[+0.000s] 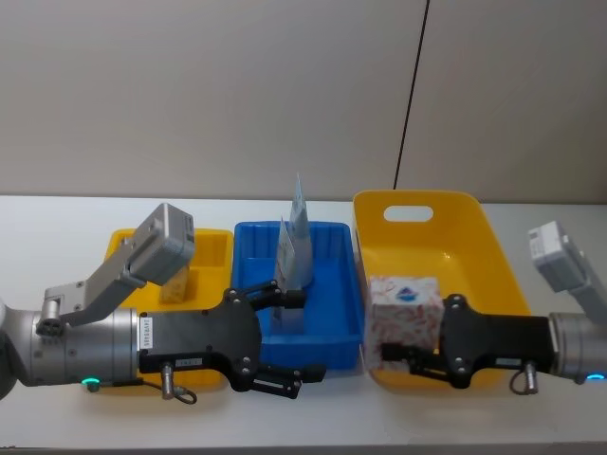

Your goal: Bimanual collaborative sorting of washing and personal care products

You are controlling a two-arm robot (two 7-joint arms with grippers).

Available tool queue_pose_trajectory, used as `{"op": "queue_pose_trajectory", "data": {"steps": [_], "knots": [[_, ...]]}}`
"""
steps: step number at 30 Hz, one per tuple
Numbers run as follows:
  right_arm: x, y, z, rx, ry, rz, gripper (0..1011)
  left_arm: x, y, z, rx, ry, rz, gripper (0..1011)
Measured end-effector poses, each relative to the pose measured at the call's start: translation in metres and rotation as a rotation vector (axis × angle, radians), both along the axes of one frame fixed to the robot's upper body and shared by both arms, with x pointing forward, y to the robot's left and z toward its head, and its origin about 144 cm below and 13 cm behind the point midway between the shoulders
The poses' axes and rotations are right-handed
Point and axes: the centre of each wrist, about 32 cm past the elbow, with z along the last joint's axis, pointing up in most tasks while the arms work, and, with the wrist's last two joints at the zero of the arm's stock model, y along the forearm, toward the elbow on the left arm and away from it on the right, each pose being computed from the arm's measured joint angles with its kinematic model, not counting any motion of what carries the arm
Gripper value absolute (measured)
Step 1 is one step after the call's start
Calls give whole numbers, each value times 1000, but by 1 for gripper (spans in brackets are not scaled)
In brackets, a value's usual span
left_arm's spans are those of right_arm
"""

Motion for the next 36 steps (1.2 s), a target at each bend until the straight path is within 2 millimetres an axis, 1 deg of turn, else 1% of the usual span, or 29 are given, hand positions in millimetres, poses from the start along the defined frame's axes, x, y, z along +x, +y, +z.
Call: {"op": "queue_pose_trajectory", "data": {"steps": [6, 17, 26, 36], "knots": [[-8, -16, 2, 3, -6, -89, 370, 0, 0, 0, 0, 0, 0, 1001], [-18, -30, 2, 9, -22, -243, 370, 0, 0, 0, 0, 0, 0, 1001], [-22, -32, 3, 10, -43, -376, 370, 0, 0, 0, 0, 0, 0, 1001], [-24, -26, 1, 8, -60, -537, 370, 0, 0, 0, 0, 0, 0, 1001]]}}
